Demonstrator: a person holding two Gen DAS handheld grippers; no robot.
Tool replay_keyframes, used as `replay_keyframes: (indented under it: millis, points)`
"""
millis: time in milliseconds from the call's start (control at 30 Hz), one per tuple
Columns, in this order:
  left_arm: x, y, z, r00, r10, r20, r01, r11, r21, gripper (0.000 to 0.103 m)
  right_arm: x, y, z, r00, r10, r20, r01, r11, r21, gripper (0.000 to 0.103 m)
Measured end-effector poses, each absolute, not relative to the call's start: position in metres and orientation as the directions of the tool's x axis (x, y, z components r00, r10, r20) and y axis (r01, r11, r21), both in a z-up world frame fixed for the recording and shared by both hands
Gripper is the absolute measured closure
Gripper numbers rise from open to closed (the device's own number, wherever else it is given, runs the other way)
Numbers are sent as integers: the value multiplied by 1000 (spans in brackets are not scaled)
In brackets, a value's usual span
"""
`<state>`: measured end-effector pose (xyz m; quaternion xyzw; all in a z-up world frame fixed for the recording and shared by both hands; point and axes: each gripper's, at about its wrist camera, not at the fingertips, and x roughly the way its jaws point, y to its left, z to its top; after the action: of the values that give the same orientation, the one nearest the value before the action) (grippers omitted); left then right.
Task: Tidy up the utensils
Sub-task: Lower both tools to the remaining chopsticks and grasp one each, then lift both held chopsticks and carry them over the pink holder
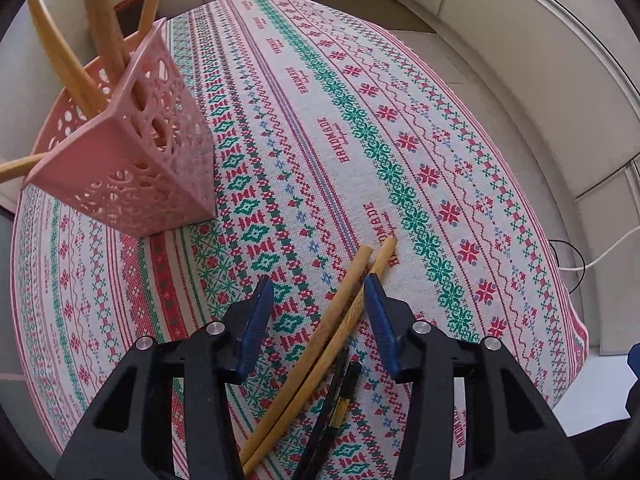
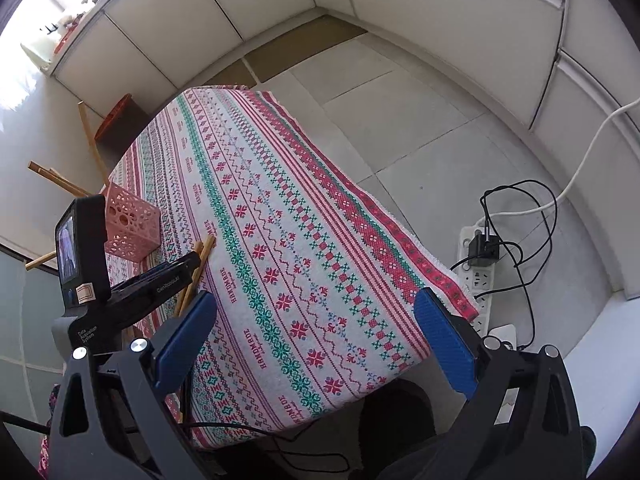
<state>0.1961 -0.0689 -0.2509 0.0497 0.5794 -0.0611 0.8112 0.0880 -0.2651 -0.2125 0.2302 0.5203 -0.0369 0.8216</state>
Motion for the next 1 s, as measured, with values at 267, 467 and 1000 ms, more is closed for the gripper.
replay_keyframes:
  millis: [267, 467, 1000]
  points:
    - [211, -61, -255, 275, -44, -960, 230, 973, 21, 56, 90, -263, -216, 443, 181, -878, 308, 889, 338, 7]
    - [202, -70, -259, 306, 16, -952, 286, 952, 107, 69, 92, -264, -216, 439, 182, -880, 311, 888, 338, 7]
    - [117, -20, -180, 584, -66, -809, 349, 920, 177, 96, 165, -176, -222, 362, 216, -907, 231, 921, 312, 25]
